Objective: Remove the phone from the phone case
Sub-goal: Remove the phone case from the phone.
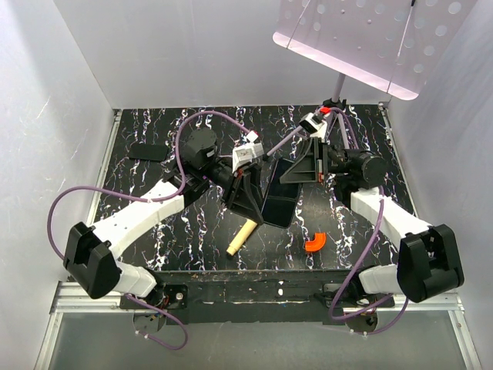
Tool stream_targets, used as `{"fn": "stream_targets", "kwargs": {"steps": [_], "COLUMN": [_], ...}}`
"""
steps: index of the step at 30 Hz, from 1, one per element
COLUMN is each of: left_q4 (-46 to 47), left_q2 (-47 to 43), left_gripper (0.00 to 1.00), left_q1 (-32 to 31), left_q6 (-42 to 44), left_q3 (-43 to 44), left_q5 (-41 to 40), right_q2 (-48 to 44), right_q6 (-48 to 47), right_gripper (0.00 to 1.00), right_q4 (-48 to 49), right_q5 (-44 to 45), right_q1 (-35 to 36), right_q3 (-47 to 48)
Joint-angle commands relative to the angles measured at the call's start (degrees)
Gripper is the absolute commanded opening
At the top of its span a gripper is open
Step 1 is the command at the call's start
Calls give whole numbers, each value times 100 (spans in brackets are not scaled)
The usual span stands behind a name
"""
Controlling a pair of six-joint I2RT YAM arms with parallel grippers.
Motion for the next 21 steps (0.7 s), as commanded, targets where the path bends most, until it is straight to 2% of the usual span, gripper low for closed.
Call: {"fn": "stream_targets", "kwargs": {"steps": [1, 3, 8, 13, 21], "left_q4": [-2310, -2452, -2205, -2346, -2609], "left_q2": [-225, -208, -330, -409, -515], "left_gripper": [0, 0, 0, 0, 0], "left_q1": [6, 14, 85, 85, 85], "left_q6": [3857, 4060, 4708, 5570, 6055], "left_q3": [605, 482, -28, -28, 191], "left_q5": [-2510, -3212, -4058, -4244, -4060], "right_q2": [170, 197, 224, 258, 478], "right_q6": [933, 1020, 1311, 1565, 1996], "right_gripper": [1, 1, 1, 1, 1], "right_q4": [207, 286, 453, 488, 830], "right_q5": [768, 821, 848, 804, 874], "right_q1": [169, 169, 178, 204, 301], "right_q3": [199, 287, 384, 358, 217]}}
